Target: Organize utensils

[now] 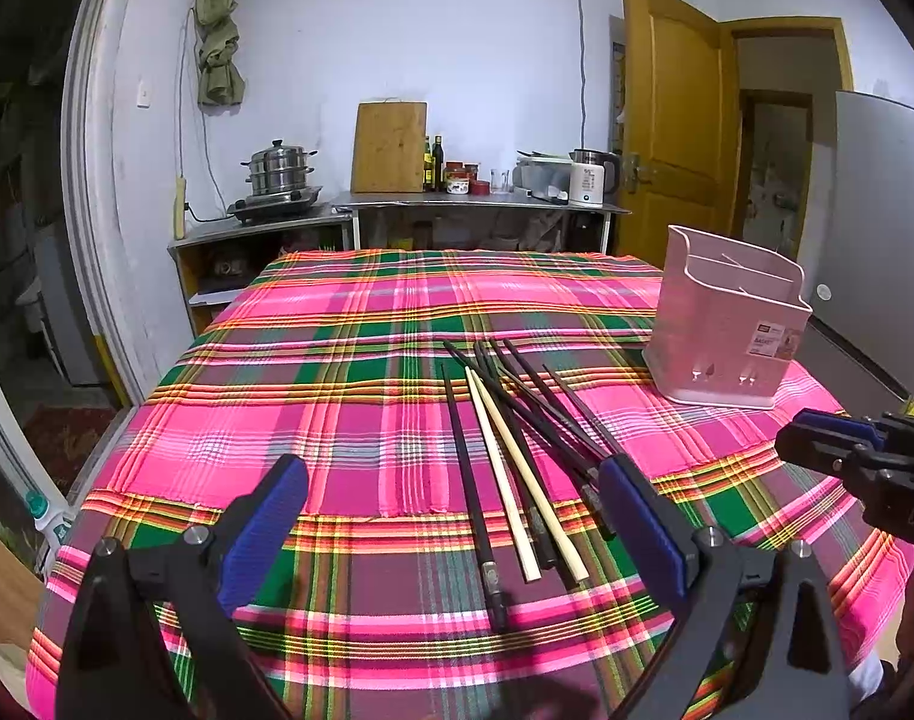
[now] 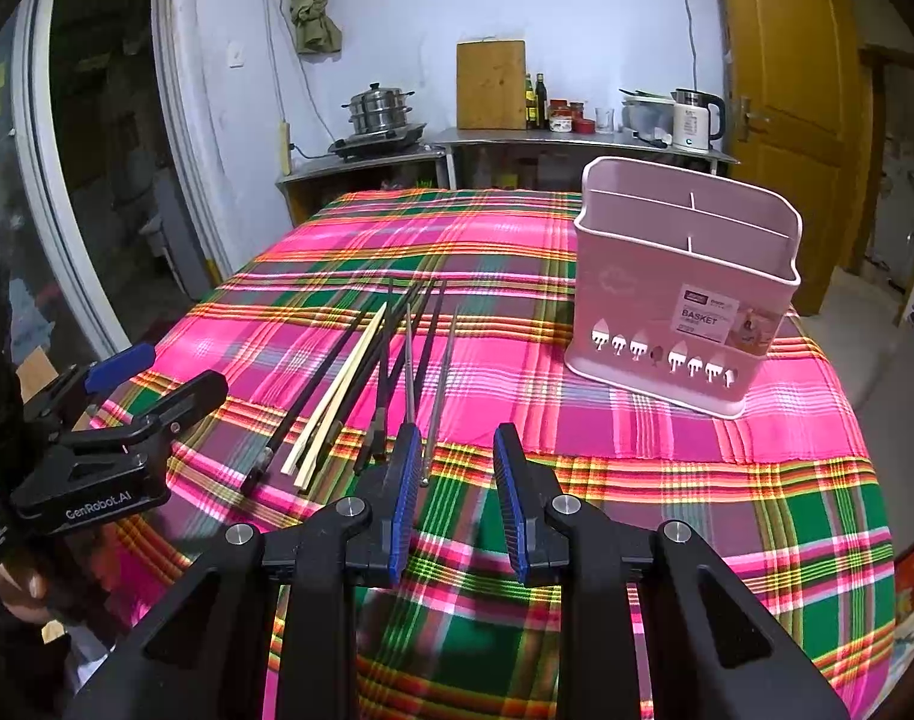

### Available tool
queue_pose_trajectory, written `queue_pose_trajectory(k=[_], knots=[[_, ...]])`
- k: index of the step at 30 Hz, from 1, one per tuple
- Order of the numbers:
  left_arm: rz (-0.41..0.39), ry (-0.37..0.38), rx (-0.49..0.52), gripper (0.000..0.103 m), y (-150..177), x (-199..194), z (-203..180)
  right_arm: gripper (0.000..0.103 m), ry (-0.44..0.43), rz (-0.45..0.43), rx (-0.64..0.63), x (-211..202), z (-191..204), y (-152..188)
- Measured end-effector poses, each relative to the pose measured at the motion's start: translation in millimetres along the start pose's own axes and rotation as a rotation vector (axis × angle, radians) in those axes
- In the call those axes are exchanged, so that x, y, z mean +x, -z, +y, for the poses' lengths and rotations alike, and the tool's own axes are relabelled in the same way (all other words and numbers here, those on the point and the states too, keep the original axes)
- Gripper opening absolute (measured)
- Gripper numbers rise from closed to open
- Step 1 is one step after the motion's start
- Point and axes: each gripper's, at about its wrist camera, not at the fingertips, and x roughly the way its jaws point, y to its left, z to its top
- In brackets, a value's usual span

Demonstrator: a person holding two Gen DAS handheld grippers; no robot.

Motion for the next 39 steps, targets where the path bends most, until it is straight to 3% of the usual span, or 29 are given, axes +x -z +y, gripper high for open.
queue_pose_trajectory(k=[39], knots=[[-0.017,0.013,0.003,0.099,1.5,-2.5,-0.8,0.026,0.009,-0.041,0.006,-3.8,-0.1,-0.1]])
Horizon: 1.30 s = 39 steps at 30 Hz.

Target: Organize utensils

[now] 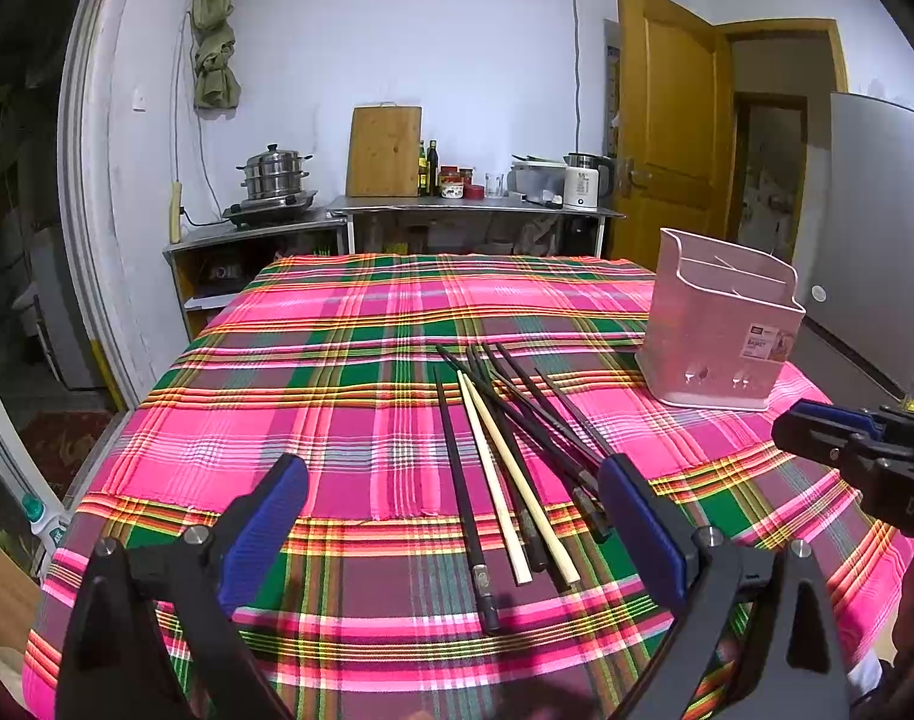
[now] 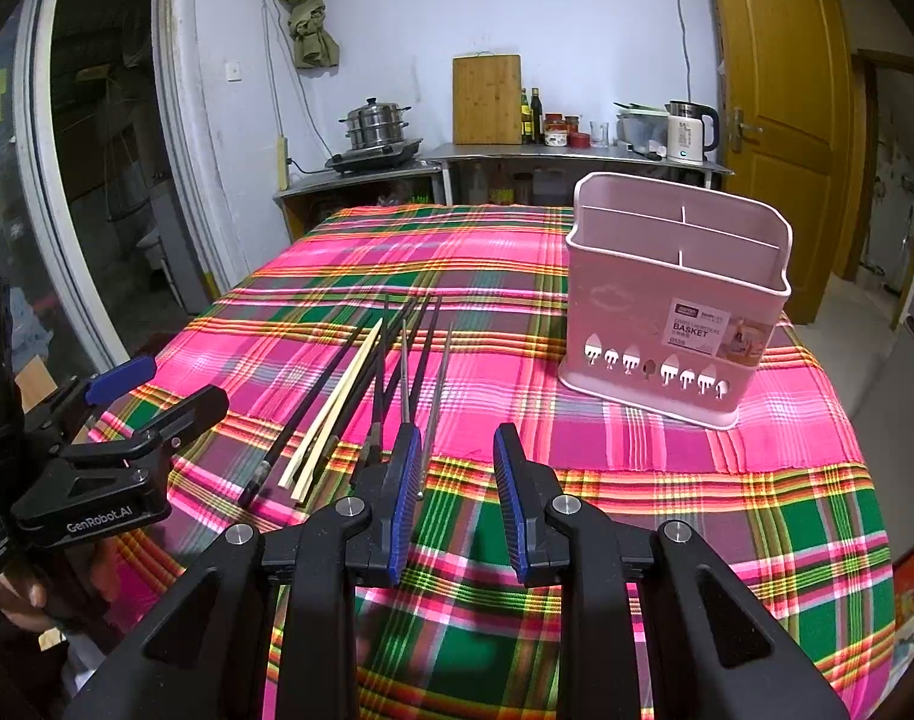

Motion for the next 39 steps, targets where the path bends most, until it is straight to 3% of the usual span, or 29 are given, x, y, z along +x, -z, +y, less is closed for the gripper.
queue_pose_trajectory(k=[28,32,39], knots=[[0.044,0.026,-0.009,0.099,-2,17,0,0.026,-0.008,0.031,0.008,13,-5,2],[0.100,0.074,-0.029,0.098,-10,32,0,0.026,-0.013,0.050,0.017,24,-8,-5],[0.211,0.114,-0.057,0.085,-27,66,5,0.026,-0.007,0.111,0.038,57,-14,-17]])
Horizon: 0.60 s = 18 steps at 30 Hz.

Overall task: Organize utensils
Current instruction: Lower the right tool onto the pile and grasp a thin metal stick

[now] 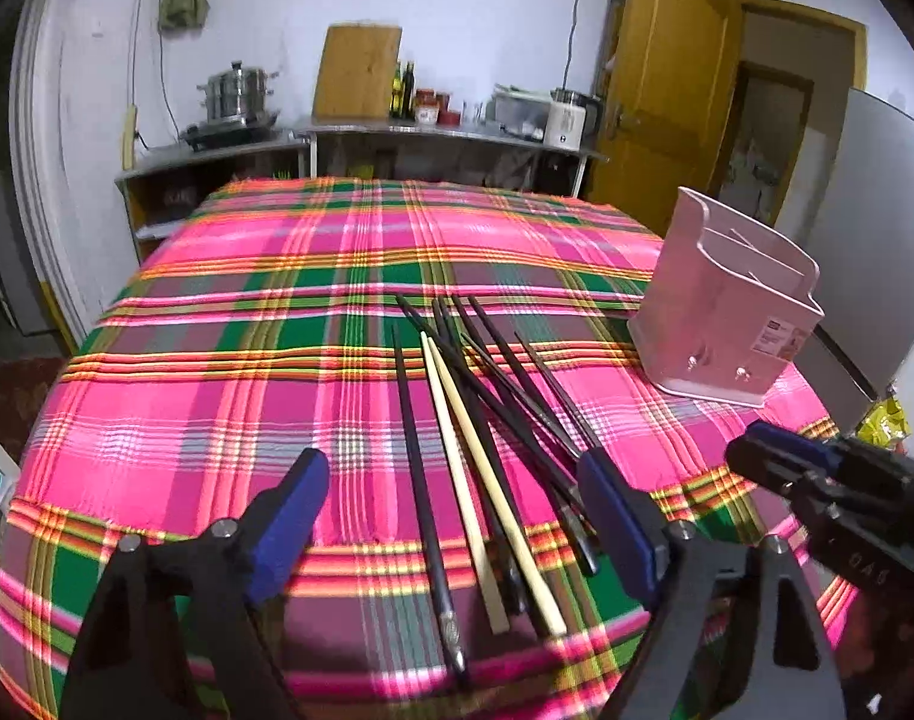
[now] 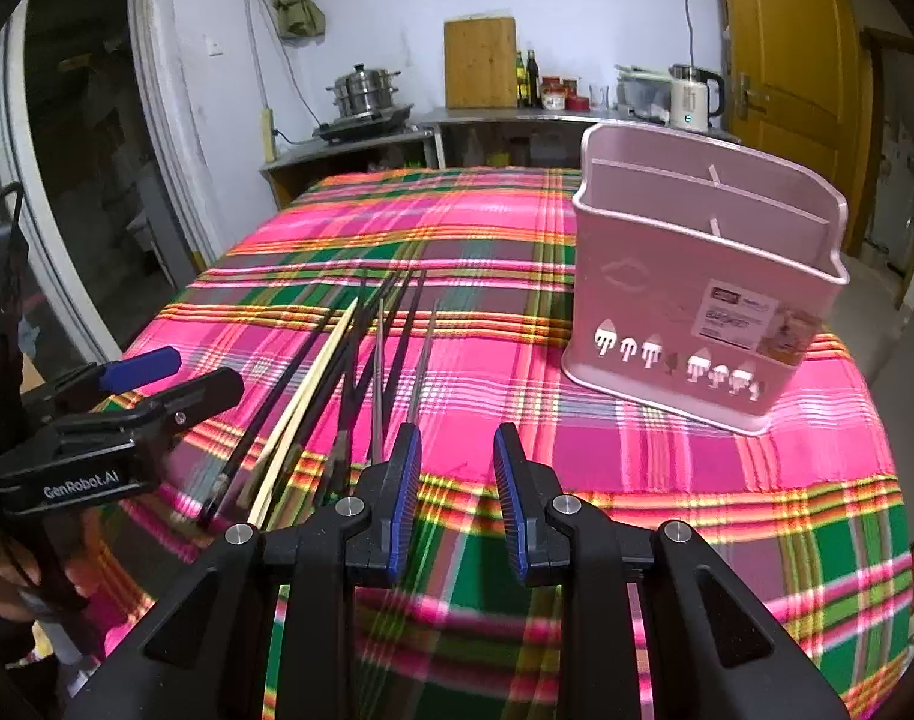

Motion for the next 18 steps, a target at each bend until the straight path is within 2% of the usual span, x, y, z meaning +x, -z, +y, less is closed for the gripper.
queue_pose_trajectory(k=[5,10,13,16,18], knots=[[0.055,0.047,-0.045,0.079,-17,17,5,0.026,-0.027,0.055,0.023,28,-1,-13],[0.116,0.120,-0.075,0.055,-34,39,3,0.025,-0.068,0.086,0.036,54,3,-21],[0.145,0.170,-0.097,0.045,-43,50,3,0.018,-0.084,0.109,0.043,69,5,-24],[0.167,0.188,-0.091,0.036,-49,60,-3,0.014,-0.096,0.133,0.055,81,4,-25],[0.184,0.205,-0.091,0.034,-50,67,-6,0.012,-0.107,0.149,0.066,87,3,-24]])
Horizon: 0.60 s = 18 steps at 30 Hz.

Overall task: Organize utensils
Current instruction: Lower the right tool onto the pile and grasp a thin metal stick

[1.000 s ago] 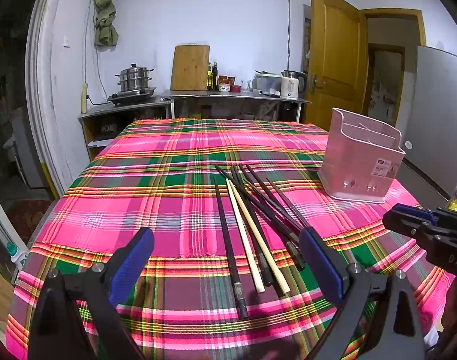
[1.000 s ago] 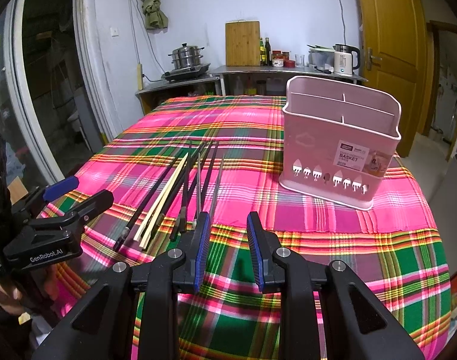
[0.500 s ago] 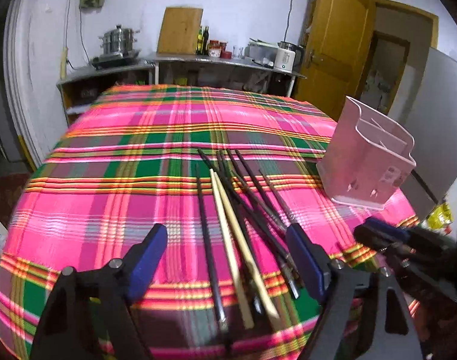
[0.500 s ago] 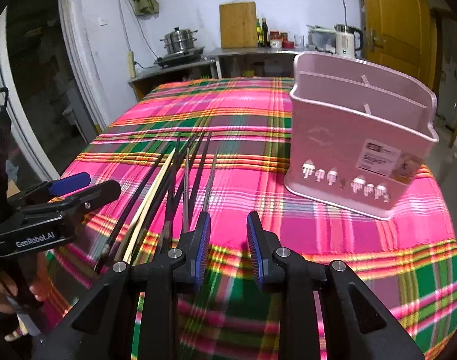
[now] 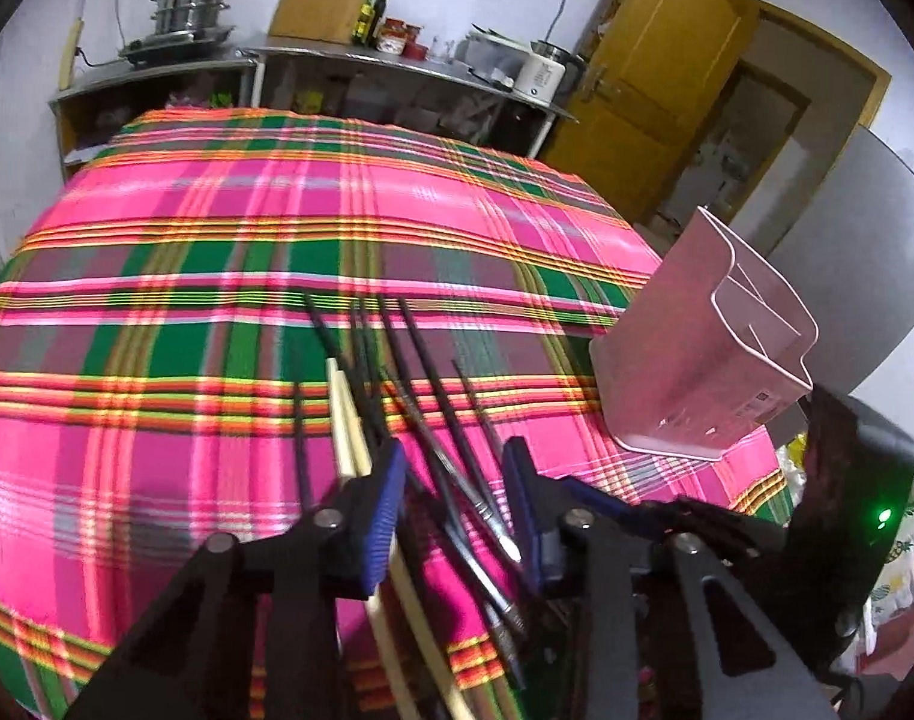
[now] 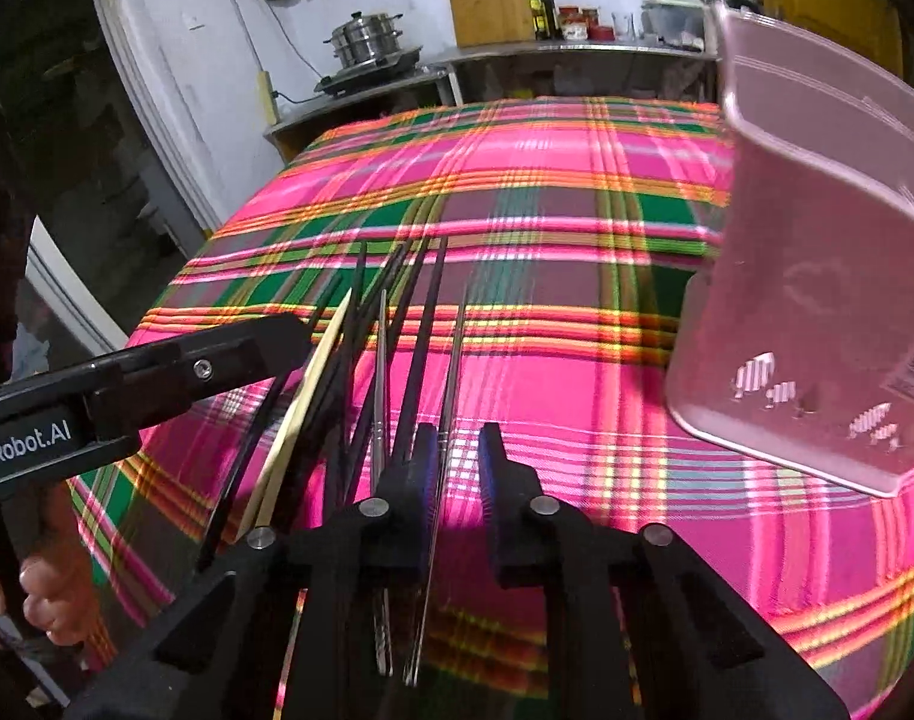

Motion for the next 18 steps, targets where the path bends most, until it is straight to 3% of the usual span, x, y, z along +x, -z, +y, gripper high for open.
queue_pose_trajectory(k=[5,8,18], knots=[[0.043,-0.008,0.003,0.031,-6,16,-4,0.012,-0.017,0.011,-0.004,6,-1,-1],[0.072,-0.019,0.000,0.028,-6,28,-4,0.007,-0.004,0.016,-0.008,8,0,-1],[0.127,-0.086,-0.033,0.009,-9,49,-1,0.006,0.021,0.014,0.037,-6,-18,8]])
